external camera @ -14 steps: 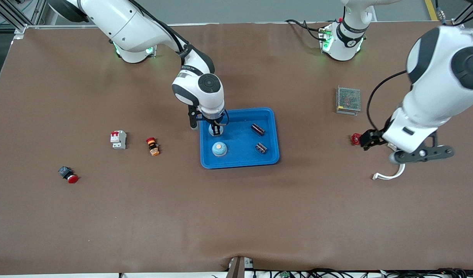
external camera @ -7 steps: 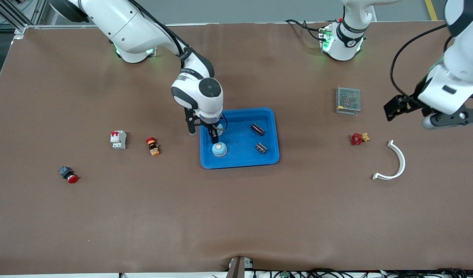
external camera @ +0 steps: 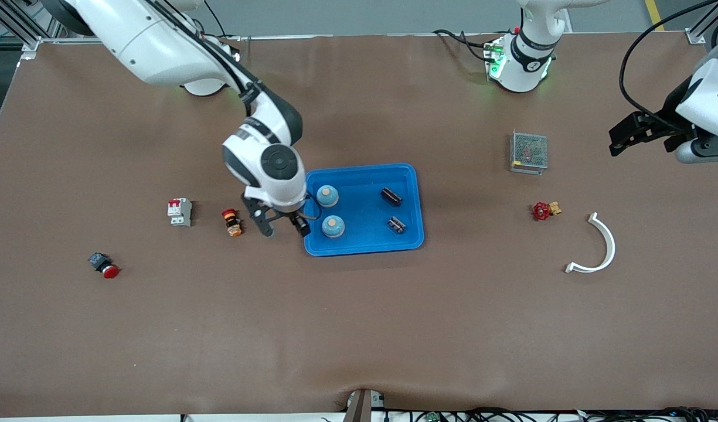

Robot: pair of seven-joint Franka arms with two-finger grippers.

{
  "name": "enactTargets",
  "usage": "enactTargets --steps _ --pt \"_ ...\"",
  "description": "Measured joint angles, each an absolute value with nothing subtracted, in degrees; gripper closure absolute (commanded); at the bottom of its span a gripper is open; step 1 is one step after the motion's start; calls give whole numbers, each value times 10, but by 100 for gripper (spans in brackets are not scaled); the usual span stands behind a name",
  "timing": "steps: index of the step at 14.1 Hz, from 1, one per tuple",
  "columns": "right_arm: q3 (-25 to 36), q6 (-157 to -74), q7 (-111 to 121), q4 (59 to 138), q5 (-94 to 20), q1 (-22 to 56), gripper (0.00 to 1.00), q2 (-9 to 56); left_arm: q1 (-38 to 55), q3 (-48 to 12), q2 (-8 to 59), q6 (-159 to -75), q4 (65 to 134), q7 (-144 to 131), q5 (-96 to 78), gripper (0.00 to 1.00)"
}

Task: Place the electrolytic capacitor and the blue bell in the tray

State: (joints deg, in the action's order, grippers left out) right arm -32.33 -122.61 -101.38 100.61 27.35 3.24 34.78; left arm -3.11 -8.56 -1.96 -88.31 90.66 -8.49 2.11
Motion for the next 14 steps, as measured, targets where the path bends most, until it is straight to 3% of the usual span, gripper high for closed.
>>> enactTargets --steps 3,7,14 --pt "-326 -1191 -854 999 273 -37 0 324 -12 -39 -28 -881 907 -49 21 0" --pt "-347 -1061 -628 961 241 -117 0 255 -10 -24 -36 -881 906 -34 20 0" --pt "-351 -870 -344 838 192 -157 0 167 -6 -24 -37 -880 905 -37 20 0"
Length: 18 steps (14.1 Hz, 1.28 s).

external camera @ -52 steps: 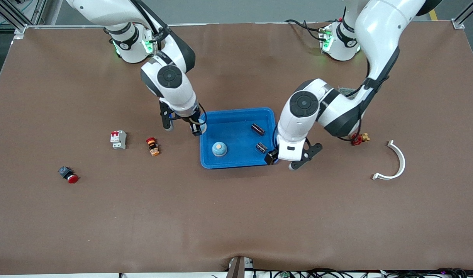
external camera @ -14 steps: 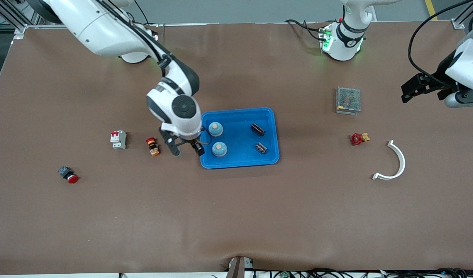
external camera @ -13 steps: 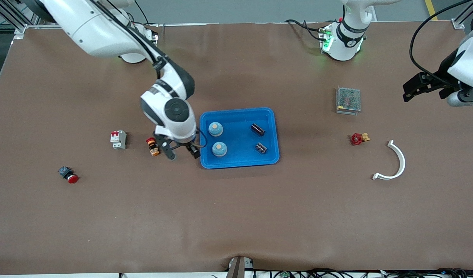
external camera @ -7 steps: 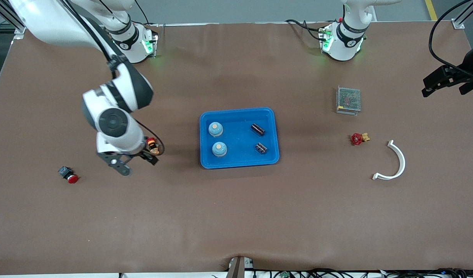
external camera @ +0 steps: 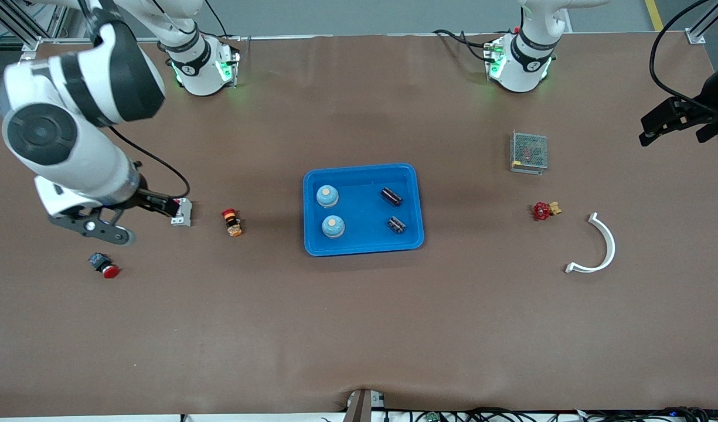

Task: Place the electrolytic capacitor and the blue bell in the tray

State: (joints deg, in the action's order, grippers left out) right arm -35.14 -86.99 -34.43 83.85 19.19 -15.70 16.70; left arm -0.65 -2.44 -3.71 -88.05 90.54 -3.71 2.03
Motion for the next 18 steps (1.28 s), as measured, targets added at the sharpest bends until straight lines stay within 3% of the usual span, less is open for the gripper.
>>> enactTargets --steps 8,13,15,18 --pt "-351 -731 -145 728 149 -226 0 121 -11 -20 -37 -880 906 -39 20 0" --pt "-348 -696 -84 679 148 -223 0 115 -11 -20 -37 -880 905 -39 20 0" --pt "-296 -680 -66 656 138 -183 0 109 -11 -20 -37 -880 905 -39 20 0" --pt "-164 -675 -38 641 86 -102 0 105 -11 -20 -37 -880 905 -39 20 0"
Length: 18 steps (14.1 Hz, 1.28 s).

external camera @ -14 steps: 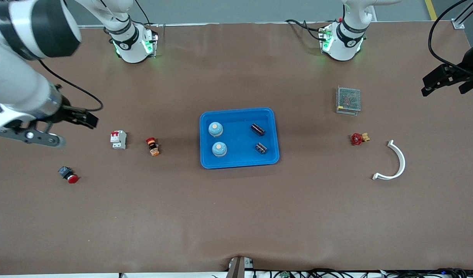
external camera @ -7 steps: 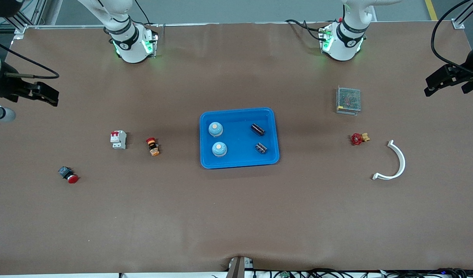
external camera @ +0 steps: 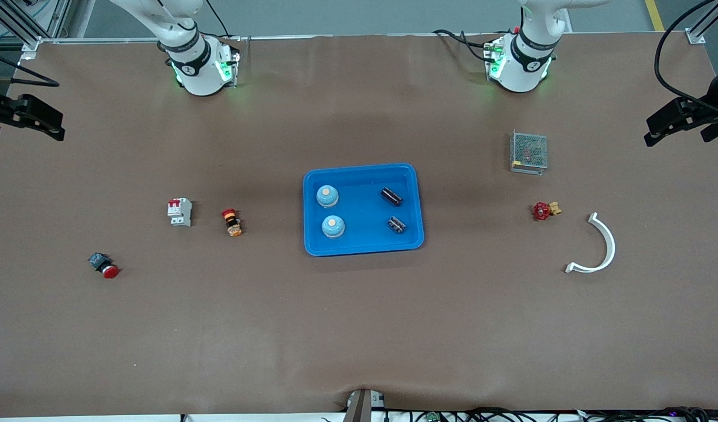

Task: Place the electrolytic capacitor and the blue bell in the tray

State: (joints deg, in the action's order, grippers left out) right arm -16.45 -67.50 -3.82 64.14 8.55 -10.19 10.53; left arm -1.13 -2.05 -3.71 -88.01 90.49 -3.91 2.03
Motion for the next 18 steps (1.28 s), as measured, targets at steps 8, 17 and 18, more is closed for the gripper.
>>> enactTargets --steps 8,17,18 --pt "-84 -677 -23 637 69 -32 0 89 -10 -22 -37 -880 905 -39 20 0" --pt "-67 -781 -19 773 52 -32 0 5 -9 -22 -35 -881 905 -39 20 0" --pt "-66 -792 -19 792 52 -32 0 -4 -9 -22 -35 -881 905 -39 20 0"
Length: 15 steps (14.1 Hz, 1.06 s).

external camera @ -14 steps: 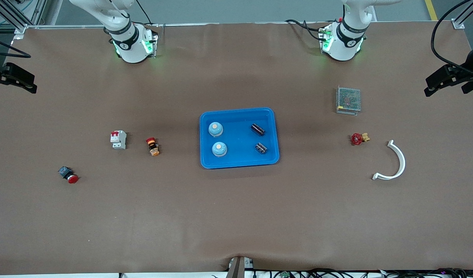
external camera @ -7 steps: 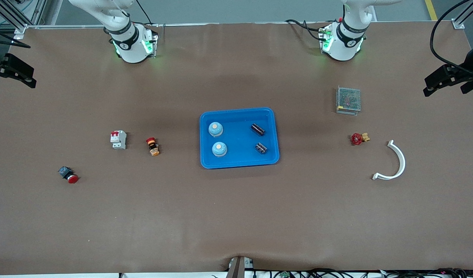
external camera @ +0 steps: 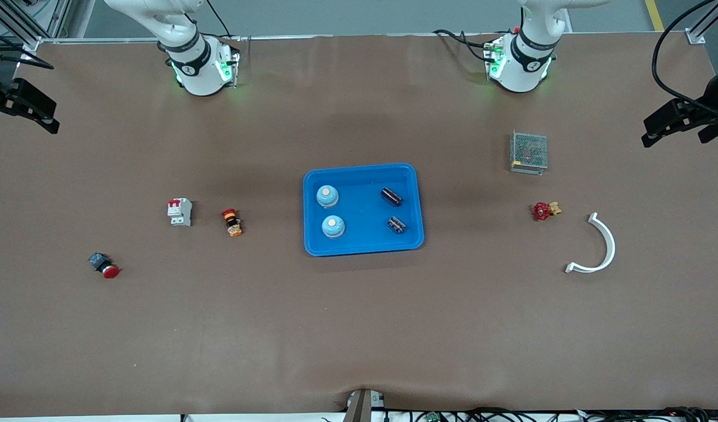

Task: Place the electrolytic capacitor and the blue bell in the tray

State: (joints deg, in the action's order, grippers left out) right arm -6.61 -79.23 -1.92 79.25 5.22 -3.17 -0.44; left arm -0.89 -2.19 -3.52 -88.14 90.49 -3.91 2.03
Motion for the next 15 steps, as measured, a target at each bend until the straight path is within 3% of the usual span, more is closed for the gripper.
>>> enactTargets --steps 15 --pt "-61 -837 -20 839 51 -32 0 -25 -8 -26 -35 -878 905 -39 20 0"
